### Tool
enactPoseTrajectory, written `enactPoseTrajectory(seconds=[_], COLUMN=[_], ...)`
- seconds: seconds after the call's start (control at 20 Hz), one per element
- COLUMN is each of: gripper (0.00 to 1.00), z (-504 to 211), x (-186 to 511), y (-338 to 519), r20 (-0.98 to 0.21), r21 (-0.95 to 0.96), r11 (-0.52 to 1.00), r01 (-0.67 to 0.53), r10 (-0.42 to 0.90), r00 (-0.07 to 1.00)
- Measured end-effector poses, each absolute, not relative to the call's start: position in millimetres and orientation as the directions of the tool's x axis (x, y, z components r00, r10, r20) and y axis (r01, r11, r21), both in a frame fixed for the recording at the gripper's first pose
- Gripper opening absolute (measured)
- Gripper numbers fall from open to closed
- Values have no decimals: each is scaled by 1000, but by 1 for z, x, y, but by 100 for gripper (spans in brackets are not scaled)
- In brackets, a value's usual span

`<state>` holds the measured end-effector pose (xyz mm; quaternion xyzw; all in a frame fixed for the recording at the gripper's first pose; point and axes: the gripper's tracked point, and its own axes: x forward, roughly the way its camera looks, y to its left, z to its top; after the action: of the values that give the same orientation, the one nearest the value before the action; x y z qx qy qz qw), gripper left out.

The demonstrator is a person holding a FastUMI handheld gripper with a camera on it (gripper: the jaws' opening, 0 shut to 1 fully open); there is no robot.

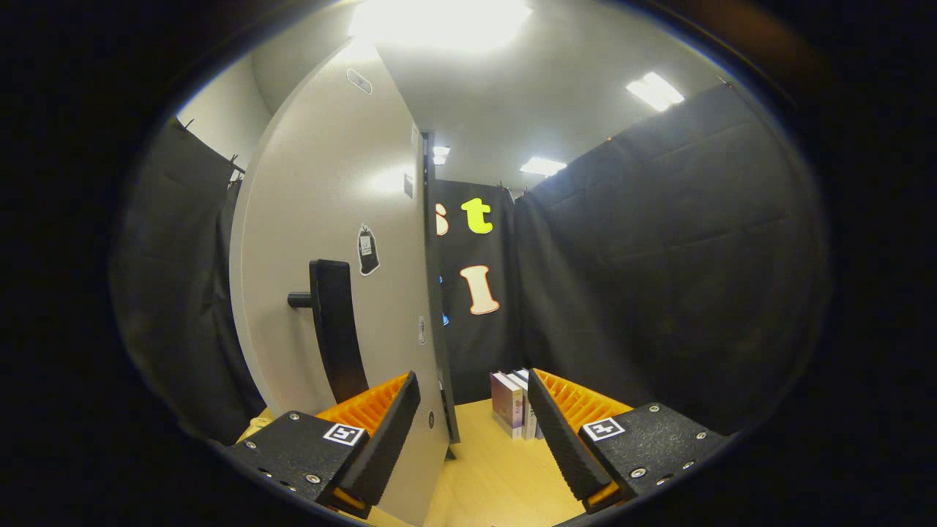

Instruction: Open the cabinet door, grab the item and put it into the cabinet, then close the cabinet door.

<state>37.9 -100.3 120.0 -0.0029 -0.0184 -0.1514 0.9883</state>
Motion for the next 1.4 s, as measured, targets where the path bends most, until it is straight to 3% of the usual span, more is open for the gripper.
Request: enactPoseTrajectory(seconds=[0.9,1.4], gripper=[93,94], z=[101,75], x=[118,114], y=[18,48], r20=[-25,-77], r21=[38,14], r11=[998,999], r01=[43,-36], r10=[-42,37], r00=[999,996])
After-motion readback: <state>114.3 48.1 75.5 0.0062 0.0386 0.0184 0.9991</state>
